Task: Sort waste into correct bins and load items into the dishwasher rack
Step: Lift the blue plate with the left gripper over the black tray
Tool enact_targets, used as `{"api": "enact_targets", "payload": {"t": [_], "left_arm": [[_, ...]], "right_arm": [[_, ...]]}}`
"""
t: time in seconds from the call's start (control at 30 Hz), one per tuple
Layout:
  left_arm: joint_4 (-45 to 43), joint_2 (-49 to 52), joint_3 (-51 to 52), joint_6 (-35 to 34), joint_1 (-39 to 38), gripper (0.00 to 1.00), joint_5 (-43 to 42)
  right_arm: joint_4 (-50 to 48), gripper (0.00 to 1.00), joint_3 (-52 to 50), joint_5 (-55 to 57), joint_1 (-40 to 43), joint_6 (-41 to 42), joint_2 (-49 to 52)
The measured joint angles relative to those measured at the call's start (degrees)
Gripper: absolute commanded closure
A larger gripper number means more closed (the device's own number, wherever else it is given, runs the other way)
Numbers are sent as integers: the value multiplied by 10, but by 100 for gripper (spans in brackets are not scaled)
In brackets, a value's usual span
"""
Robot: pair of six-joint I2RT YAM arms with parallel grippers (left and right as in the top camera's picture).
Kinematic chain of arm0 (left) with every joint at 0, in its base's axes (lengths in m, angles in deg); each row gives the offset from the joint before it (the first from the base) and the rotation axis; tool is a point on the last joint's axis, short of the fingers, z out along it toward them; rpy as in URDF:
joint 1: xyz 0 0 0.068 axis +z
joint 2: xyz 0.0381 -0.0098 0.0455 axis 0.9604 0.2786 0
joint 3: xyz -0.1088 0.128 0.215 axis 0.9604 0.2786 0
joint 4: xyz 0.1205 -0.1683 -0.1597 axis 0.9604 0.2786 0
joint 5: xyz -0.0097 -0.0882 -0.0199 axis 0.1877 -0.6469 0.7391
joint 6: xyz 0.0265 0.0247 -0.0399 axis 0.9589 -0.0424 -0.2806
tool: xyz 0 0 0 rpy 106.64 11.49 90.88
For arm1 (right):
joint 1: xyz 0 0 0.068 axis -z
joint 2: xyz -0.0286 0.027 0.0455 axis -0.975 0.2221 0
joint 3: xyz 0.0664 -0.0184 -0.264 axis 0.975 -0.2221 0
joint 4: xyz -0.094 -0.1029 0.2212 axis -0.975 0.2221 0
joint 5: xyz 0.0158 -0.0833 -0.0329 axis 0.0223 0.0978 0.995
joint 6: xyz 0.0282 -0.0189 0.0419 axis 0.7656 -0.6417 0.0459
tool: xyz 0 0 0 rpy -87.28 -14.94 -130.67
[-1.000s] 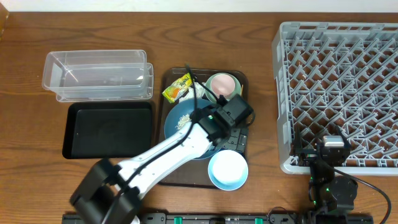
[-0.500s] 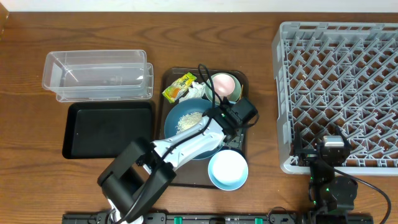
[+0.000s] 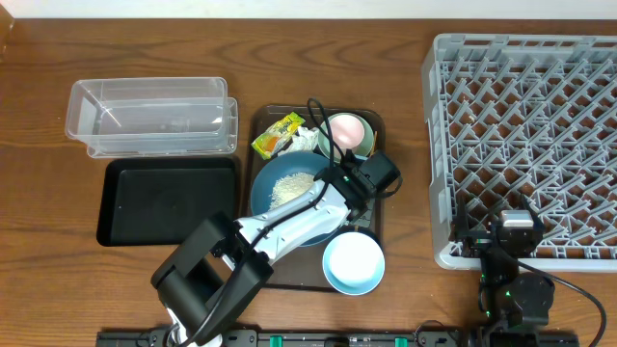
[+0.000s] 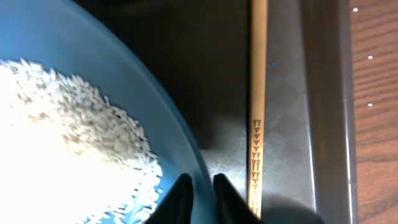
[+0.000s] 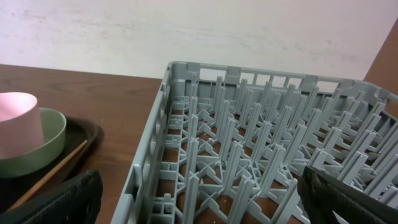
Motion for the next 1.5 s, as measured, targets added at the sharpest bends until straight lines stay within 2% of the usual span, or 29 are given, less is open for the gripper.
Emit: {"api": "enact_targets", "payload": {"t": [0.23,0.77,1.1,1.3,1.5], "left_arm": [[20,-27,0,-1,0,94,14],[73,-191,0,-9,19,94,18],[86,-208,0,-7,112,94,19],[86,-212,0,7,188,94,-40],[90,-262,0,18,257,94,-108]], "right_arm": [[0,1,0,0,0,0,0],[0,1,0,0,0,0,0],[0,1,0,0,0,0,0],[0,1,0,0,0,0,0],[0,1,0,0,0,0,0]]}}
